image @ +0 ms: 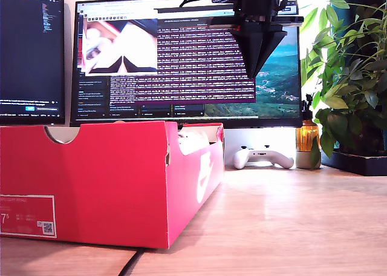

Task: Pack the white shoes by picking the first shoe and placing it inside the red shoebox, left side, then picking and rotating the second shoe and placing it in the shoebox

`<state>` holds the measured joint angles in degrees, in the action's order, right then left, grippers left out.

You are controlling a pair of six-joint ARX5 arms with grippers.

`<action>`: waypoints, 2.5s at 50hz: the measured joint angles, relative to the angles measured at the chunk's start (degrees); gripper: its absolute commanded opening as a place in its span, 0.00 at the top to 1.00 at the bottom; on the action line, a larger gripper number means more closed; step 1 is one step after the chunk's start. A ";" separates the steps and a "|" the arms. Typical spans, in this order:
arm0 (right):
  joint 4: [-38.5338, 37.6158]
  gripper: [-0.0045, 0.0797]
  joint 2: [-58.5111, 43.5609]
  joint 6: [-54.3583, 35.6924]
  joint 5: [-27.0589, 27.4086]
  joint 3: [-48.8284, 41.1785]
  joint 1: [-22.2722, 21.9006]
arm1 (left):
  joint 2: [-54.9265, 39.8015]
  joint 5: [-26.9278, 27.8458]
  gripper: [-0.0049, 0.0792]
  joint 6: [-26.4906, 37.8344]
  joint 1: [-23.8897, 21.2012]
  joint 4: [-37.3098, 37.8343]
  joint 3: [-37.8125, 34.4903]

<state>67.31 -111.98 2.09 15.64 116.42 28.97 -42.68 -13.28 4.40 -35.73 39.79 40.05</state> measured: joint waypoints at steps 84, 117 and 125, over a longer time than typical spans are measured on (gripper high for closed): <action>-62.36 0.96 49.42 -1.95 -3.34 -88.43 -22.18 | -5.07 19.63 0.96 -4.24 20.74 -45.27 -18.18; -67.30 0.96 62.97 1.09 -7.43 -101.90 -22.18 | 13.92 18.73 0.96 -4.46 20.72 -47.67 -28.04; -66.86 0.96 63.01 1.36 -9.11 -101.90 -22.12 | 21.24 16.35 0.96 -4.46 20.72 -47.04 -28.65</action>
<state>0.45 -48.97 3.44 6.52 14.52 6.85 -21.43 3.07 -0.05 -15.00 -7.25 11.40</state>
